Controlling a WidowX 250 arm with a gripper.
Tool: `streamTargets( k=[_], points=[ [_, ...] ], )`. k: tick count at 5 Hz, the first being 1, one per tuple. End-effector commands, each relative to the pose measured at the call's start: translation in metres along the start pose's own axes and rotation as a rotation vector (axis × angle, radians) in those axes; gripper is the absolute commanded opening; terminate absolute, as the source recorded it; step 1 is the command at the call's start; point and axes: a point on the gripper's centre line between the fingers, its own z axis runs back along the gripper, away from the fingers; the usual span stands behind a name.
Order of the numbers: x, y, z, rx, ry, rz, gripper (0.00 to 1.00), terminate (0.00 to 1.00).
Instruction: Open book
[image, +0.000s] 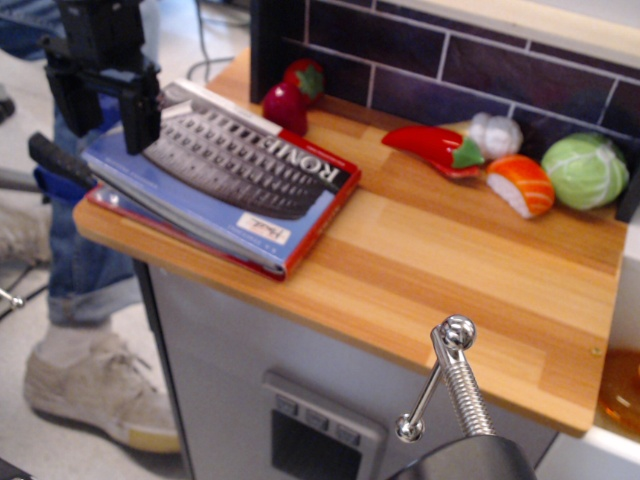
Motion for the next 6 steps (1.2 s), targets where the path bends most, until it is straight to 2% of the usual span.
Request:
streamTargets(
  k=[1,3,5,6],
  points=[
    [0.010,0.006,0.005,0.035,-0.058,0.018,1.00,0.00],
    [0.018,-0.003,0.007,0.003,-0.087,0.011,1.00,0.00],
    [0.018,-0.015,0.011,-0.086,-0.098,0.029,1.00,0.00],
    [0.019,-0.021,0.010,-0.113,-0.079,0.038,1.00,0.00]
  ],
)
